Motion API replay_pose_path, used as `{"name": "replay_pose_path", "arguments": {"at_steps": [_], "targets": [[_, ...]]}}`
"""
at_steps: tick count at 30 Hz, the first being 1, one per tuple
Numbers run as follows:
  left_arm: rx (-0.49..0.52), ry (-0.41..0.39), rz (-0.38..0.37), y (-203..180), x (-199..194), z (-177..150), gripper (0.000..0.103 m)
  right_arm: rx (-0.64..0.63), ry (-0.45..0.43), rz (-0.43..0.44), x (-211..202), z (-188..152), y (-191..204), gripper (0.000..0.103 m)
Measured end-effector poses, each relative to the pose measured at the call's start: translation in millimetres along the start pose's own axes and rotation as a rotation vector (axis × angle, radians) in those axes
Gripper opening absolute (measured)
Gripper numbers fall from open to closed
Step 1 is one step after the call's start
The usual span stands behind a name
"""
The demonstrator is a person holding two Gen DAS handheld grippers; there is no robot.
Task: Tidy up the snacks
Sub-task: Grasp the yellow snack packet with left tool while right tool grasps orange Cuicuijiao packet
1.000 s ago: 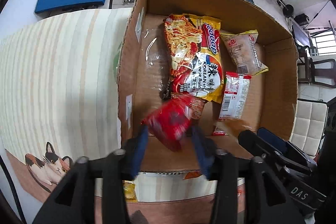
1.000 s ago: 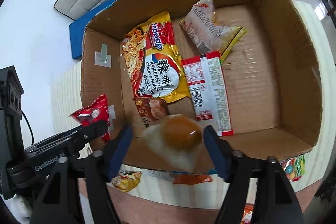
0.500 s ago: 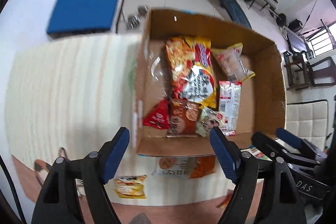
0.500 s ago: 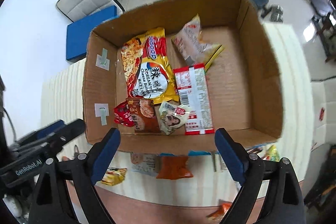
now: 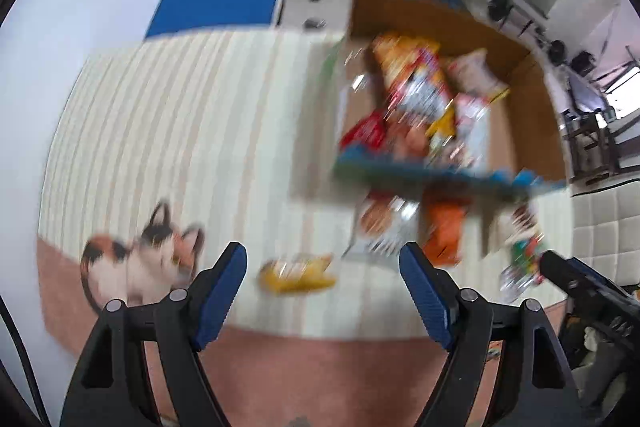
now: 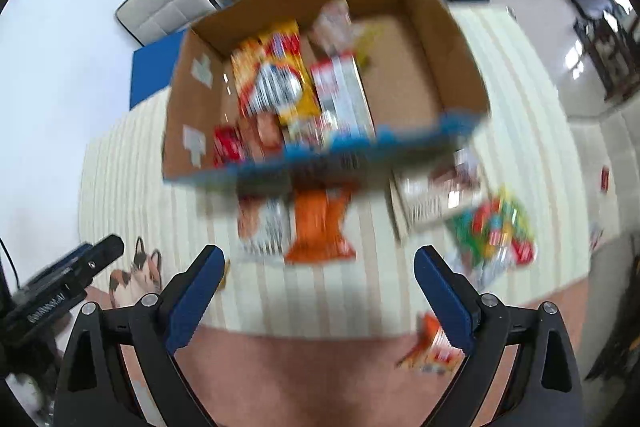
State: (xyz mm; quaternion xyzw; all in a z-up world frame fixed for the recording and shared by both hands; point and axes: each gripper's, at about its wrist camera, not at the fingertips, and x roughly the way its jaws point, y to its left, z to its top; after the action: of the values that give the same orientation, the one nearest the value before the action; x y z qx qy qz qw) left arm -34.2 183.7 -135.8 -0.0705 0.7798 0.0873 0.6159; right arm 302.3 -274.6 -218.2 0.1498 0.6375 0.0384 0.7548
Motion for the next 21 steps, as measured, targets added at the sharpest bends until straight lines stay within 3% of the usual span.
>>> {"name": "replay_pose_path", "arguments": {"at_steps": [5,9,16,21], "targets": [[-0.09,0.133,-0.014,24.5,49.6,-34.2,0.078,0.045,0.087,-0.006,35.7,-28.0,-16.6,0.098],[-0.123,0.163,-0.012,28.5,77.2,-44.7,0.078,0.054,0.1,-0.03,49.7,-35.5,-22.6,0.098],[-0.083,0.211,0.026,14.4,126.3,-37.4,0.078,0.082,0.117,-0.046,60.9,-31.6,-26.8,0.098],[-0.065,0.135,0.059,11.4,133.3,-27.8,0.055,0.101,0.125,-0.055,56.9,-34.3,-37.7,0.098]]}}
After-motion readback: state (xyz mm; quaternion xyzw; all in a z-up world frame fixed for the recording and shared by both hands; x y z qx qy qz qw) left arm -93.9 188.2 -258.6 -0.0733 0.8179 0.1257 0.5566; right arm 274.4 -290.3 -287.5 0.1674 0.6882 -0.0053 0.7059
